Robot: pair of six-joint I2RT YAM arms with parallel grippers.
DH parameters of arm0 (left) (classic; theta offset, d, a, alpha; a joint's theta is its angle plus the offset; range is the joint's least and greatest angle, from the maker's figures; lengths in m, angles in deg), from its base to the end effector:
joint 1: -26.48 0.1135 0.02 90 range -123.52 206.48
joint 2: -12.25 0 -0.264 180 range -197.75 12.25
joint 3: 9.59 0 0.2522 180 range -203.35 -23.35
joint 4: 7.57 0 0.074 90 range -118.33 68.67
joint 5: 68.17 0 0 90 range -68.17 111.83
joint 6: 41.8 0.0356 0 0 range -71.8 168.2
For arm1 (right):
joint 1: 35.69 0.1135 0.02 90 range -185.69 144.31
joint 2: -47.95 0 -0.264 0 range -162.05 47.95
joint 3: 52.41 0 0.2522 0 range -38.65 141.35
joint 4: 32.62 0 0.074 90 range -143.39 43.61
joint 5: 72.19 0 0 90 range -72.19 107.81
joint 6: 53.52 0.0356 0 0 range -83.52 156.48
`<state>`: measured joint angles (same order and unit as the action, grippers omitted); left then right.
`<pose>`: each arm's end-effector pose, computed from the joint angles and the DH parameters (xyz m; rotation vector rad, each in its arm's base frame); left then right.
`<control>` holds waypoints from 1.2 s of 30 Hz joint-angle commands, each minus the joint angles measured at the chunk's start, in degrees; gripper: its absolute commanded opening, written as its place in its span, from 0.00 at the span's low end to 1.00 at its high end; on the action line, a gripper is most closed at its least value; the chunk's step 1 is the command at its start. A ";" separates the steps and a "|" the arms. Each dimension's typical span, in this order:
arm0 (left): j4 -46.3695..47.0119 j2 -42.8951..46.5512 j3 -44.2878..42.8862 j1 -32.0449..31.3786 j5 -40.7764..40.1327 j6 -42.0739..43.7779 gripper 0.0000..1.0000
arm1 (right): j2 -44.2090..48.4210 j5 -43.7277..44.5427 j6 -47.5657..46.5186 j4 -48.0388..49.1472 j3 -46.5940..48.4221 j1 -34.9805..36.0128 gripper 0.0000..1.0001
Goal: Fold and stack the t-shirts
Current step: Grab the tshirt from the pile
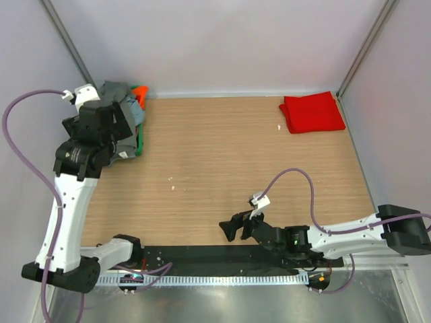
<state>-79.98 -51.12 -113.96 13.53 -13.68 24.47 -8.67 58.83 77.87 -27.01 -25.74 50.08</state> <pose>0.1800 -0.0202 0.4613 -0.5418 1.9439 0.2530 0.0370 0.1829 0.1665 -0.2948 1.9447 0.7865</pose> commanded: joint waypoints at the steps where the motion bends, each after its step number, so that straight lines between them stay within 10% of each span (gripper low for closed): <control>1: 5.12 -2.09 2.27 1.17 1.13 2.37 1.00 | 3.09 3.18 1.14 3.31 -0.51 0.35 1.00; 15: 11.02 -35.12 -0.34 3.63 2.03 3.25 0.81 | -3.14 1.53 -0.78 3.04 2.74 0.27 1.00; 24: 19.18 -25.84 10.79 22.23 14.39 -2.64 0.77 | -4.11 0.47 -1.39 3.39 3.09 0.18 1.00; 36: 21.74 -31.88 11.95 28.33 15.82 -2.11 0.83 | -4.99 -0.58 -2.36 4.27 3.27 0.27 1.00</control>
<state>-60.71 -80.46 -100.69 40.67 0.68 23.01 -13.61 57.06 75.90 -26.11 -24.15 50.06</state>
